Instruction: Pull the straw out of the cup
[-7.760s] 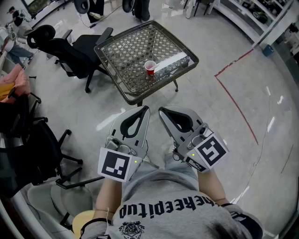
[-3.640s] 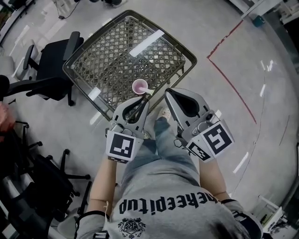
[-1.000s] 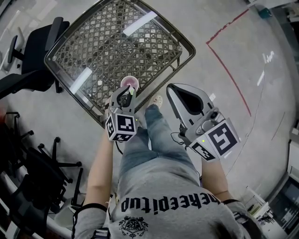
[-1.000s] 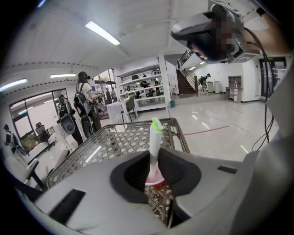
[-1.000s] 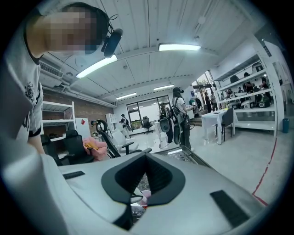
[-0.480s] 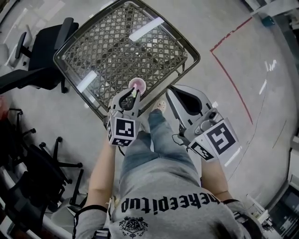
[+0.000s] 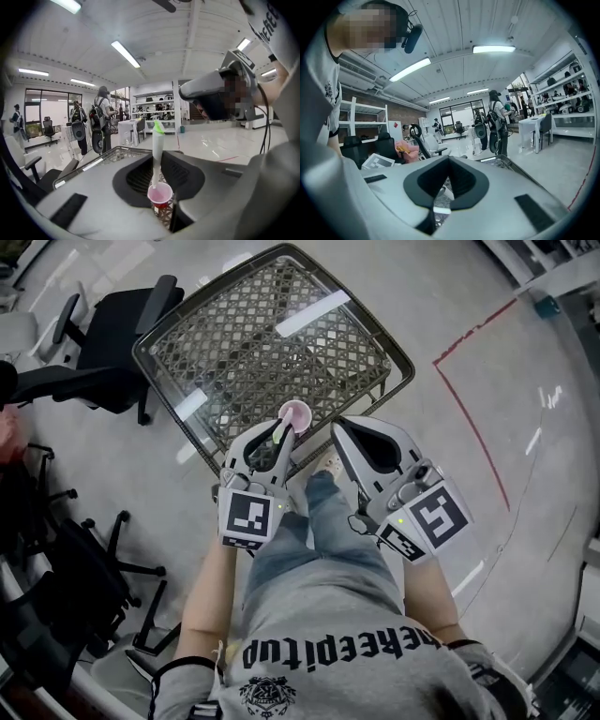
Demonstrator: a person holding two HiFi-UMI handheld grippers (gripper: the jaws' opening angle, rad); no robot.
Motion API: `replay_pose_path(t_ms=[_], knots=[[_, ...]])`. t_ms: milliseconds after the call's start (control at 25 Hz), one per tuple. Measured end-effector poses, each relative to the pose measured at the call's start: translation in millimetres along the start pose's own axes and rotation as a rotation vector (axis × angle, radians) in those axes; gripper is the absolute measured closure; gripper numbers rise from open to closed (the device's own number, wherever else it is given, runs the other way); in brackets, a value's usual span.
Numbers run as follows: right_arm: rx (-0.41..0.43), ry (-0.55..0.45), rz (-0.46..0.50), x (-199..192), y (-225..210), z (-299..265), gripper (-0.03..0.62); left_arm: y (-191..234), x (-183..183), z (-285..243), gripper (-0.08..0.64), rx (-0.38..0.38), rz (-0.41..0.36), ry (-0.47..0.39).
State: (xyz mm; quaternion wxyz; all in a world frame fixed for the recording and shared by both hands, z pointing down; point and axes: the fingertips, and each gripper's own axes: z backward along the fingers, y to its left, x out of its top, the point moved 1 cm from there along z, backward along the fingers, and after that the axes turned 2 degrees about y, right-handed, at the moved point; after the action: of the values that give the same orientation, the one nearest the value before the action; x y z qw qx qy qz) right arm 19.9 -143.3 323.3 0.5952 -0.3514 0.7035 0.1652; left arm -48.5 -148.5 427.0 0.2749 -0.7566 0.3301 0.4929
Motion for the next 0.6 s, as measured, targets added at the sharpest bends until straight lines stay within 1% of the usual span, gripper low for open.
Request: replay_pose_path(t_ms=[200,320,360,480,600], knots=[[0.039,-0.007,0.02,3,16,-8,0.58,6,23,23,0.472,0.012,0.036,-0.071],[0.063,-0.011,0.03,4,26,-13,0.58,10,34,37,0.472,0.026,0.026,-0.1],[0.069,-0.011,0.033,5,29,-14,0.58,11,36,42,0.471,0.031,0.032,-0.105],[0.088,-0.012,0.042,7,39,-18,0.58,12,34,56,0.472,0.047,0.087,-0.087],[0.11,-0.012,0.051,9,48,-21,0.58,14,40,69,0.472,0.068,0.103,-0.101]])
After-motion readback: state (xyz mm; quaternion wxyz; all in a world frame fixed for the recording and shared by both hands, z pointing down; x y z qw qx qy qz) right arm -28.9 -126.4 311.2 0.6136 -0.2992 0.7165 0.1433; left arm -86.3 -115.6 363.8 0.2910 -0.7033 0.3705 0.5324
